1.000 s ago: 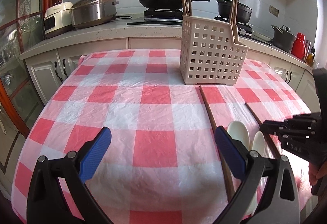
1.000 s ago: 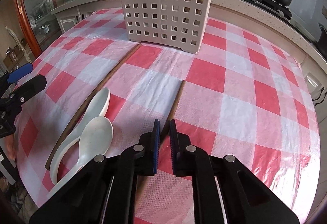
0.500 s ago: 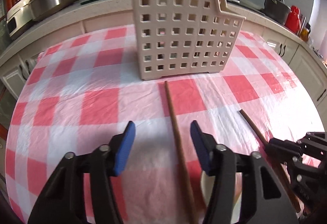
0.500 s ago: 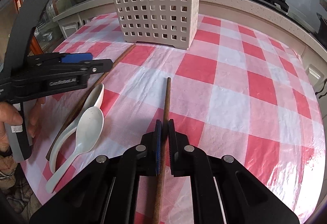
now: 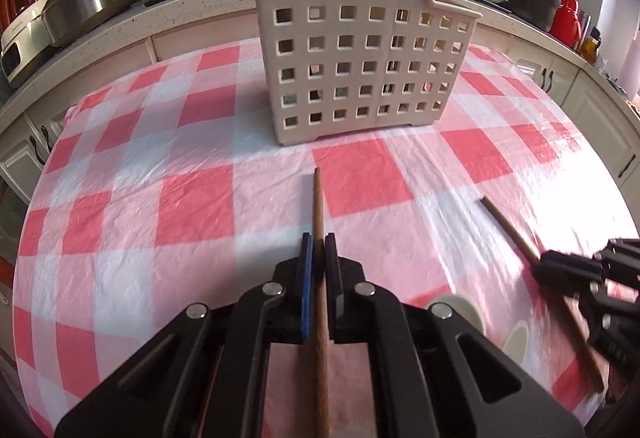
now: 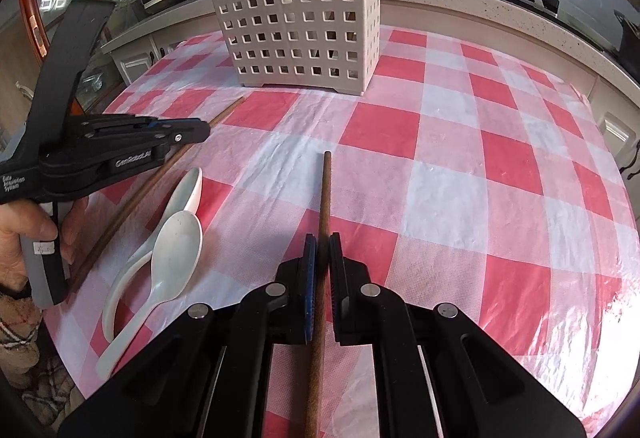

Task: Organize utensils
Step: 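Lift the chopstick in the left tool to the basket while the right tool carries its chopstick there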

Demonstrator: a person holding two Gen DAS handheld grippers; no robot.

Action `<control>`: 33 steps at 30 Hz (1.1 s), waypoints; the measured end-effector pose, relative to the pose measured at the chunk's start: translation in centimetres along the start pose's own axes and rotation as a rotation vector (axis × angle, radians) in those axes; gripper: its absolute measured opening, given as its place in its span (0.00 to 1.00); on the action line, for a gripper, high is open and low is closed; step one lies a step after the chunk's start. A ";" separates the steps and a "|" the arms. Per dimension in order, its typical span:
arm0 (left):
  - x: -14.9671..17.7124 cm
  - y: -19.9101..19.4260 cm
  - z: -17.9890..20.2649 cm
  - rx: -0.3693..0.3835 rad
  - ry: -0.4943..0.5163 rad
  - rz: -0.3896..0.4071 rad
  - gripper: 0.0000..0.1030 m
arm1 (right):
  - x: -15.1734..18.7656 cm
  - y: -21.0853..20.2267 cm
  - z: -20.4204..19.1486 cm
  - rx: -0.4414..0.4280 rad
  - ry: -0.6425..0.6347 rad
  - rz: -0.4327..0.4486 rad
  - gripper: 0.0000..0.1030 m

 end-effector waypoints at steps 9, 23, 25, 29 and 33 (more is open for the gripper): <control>4.2 -2.9 -0.8 -0.021 0.018 -0.008 0.06 | 0.1 0.0 -0.3 0.043 -0.013 -0.026 0.07; 4.6 -3.2 -1.2 -0.043 0.032 -0.010 0.21 | -0.7 0.8 0.0 0.136 -0.061 -0.060 0.15; 4.7 -3.1 -1.1 -0.046 0.036 -0.010 0.21 | -0.8 0.9 0.0 0.135 -0.064 -0.059 0.15; 4.6 -3.1 -0.7 -0.040 0.054 -0.009 0.14 | -0.9 0.9 -0.1 0.124 -0.068 -0.049 0.06; 4.6 -3.1 -0.2 -0.047 0.066 -0.006 0.06 | -0.8 0.8 0.0 0.132 -0.055 -0.030 0.06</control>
Point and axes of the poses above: each gripper's, at about its wrist camera, not at the fingertips, and y roughly the way its jaws point, z to its right, x to its underside, the point moved 10 cm from there along y, roughly the way its jaws point, and after that the axes turned 3 degrees about -z, right-handed, at the moved point
